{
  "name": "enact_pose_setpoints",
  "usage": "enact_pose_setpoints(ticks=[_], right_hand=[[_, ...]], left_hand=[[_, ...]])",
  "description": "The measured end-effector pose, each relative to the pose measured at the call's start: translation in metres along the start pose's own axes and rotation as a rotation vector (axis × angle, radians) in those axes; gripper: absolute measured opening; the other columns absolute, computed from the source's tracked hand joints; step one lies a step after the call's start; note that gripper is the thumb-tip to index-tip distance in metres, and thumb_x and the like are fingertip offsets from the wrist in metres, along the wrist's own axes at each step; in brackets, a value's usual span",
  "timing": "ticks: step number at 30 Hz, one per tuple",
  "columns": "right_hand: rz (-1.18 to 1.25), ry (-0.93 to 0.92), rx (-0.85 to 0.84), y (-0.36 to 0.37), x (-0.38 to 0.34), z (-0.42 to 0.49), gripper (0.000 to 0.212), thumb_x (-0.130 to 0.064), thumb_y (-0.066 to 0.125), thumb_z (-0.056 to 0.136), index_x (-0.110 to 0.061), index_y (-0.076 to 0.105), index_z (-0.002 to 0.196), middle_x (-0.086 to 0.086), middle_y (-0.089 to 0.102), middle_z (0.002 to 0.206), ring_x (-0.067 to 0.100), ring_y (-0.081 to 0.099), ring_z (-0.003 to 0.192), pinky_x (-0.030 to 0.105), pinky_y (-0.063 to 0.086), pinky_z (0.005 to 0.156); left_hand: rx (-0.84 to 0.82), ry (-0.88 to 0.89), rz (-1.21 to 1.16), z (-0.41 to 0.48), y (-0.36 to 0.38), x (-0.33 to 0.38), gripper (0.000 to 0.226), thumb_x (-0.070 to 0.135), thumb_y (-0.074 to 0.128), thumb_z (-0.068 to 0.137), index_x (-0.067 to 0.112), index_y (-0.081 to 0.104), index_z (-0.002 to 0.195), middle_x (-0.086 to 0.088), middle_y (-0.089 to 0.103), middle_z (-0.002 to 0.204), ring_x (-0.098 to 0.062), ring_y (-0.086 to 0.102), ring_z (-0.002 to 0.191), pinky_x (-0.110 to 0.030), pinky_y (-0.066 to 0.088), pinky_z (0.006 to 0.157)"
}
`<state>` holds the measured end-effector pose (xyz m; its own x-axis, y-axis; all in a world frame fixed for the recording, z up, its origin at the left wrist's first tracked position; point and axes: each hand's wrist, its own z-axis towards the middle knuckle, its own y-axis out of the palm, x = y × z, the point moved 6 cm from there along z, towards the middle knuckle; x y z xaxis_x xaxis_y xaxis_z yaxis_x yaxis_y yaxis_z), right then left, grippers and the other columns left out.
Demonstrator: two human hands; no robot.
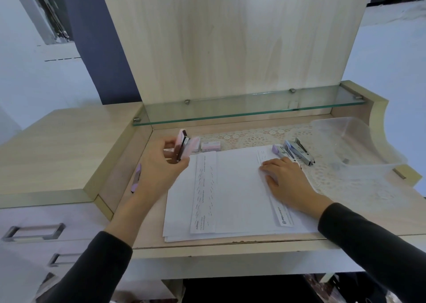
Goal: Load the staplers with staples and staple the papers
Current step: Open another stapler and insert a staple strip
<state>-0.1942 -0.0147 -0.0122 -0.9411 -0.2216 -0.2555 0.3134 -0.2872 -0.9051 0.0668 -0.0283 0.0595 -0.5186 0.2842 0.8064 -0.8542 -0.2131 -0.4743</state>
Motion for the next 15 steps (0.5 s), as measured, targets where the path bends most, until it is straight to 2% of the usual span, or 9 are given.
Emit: enact_pose_setpoints(ticks=[2, 4, 6, 8, 9, 11, 13, 15], right_hand=[[0.03, 0.035, -0.065, -0.004, 0.0, 0.003, 0.032, -0.012, 0.048, 0.087, -0.014, 0.06, 0.117, -0.001, 0.06, 0.123, 0.025, 0.05, 0.113, 0.031, 0.039, 0.09], [0.114, 0.103, -0.125, -0.012, 0.0, 0.007, 0.031, -0.015, 0.05, 0.088, -0.014, 0.059, 0.118, 0.001, 0.06, 0.124, 0.023, 0.053, 0.113, 0.028, 0.04, 0.089], [0.171, 0.134, -0.138, -0.022, -0.002, 0.01, 0.031, -0.018, 0.053, 0.088, -0.014, 0.059, 0.118, 0.003, 0.059, 0.126, 0.02, 0.052, 0.117, 0.026, 0.039, 0.091], [0.174, 0.118, -0.112, -0.033, -0.008, 0.014, 0.03, -0.022, 0.055, 0.088, -0.016, 0.059, 0.117, 0.002, 0.058, 0.127, 0.018, 0.048, 0.123, 0.028, 0.037, 0.098], [0.184, 0.102, -0.091, -0.038, -0.013, 0.015, 0.03, -0.024, 0.057, 0.087, -0.016, 0.06, 0.115, 0.001, 0.059, 0.125, 0.017, 0.05, 0.12, 0.028, 0.037, 0.098], [0.281, 0.086, -0.07, -0.046, -0.024, 0.017, 0.031, -0.027, 0.063, 0.083, -0.016, 0.063, 0.112, 0.0, 0.063, 0.116, 0.016, 0.059, 0.101, 0.025, 0.042, 0.088], [0.423, 0.101, -0.108, -0.048, -0.033, 0.016, 0.034, -0.027, 0.07, 0.077, -0.015, 0.065, 0.109, 0.001, 0.067, 0.102, 0.014, 0.062, 0.083, 0.024, 0.048, 0.078], [0.574, 0.134, -0.14, -0.046, -0.037, 0.013, 0.031, -0.02, 0.072, 0.076, -0.011, 0.065, 0.105, 0.001, 0.068, 0.088, 0.016, 0.064, 0.072, 0.027, 0.053, 0.075]], left_hand=[[-0.095, 0.005, -0.061, -0.005, 0.018, 0.006, 0.038, 0.005, 0.075, 0.072, 0.022, 0.05, 0.096, 0.009, 0.058, 0.09, -0.006, 0.059, 0.077, -0.016, 0.052, 0.064], [-0.189, -0.014, -0.06, -0.01, 0.037, 0.007, 0.043, 0.007, 0.078, 0.068, 0.023, 0.049, 0.095, 0.004, 0.061, 0.09, -0.011, 0.061, 0.077, -0.028, 0.055, 0.066], [-0.253, -0.024, -0.045, -0.016, 0.054, 0.007, 0.049, 0.01, 0.081, 0.066, 0.025, 0.05, 0.101, 0.003, 0.062, 0.091, -0.009, 0.061, 0.077, -0.026, 0.054, 0.067], [-0.284, -0.008, -0.047, -0.022, 0.069, 0.009, 0.054, 0.011, 0.081, 0.065, 0.027, 0.053, 0.108, 0.006, 0.061, 0.088, -0.004, 0.059, 0.075, -0.015, 0.05, 0.065], [-0.29, 0.008, -0.042, -0.025, 0.075, 0.012, 0.055, 0.012, 0.081, 0.065, 0.026, 0.055, 0.112, 0.006, 0.061, 0.087, -0.003, 0.058, 0.075, -0.012, 0.048, 0.065], [-0.286, 0.041, -0.041, -0.028, 0.086, 0.017, 0.056, 0.012, 0.082, 0.065, 0.021, 0.057, 0.115, 0.005, 0.061, 0.087, -0.004, 0.058, 0.075, -0.011, 0.048, 0.066], [-0.269, 0.048, -0.056, -0.03, 0.093, 0.023, 0.054, 0.012, 0.082, 0.065, 0.02, 0.057, 0.112, 0.008, 0.06, 0.086, -0.002, 0.057, 0.074, -0.013, 0.05, 0.067], [-0.249, 0.044, -0.085, -0.03, 0.098, 0.026, 0.049, 0.01, 0.082, 0.064, 0.022, 0.056, 0.105, 0.014, 0.058, 0.081, 0.0, 0.056, 0.072, -0.016, 0.051, 0.066]])
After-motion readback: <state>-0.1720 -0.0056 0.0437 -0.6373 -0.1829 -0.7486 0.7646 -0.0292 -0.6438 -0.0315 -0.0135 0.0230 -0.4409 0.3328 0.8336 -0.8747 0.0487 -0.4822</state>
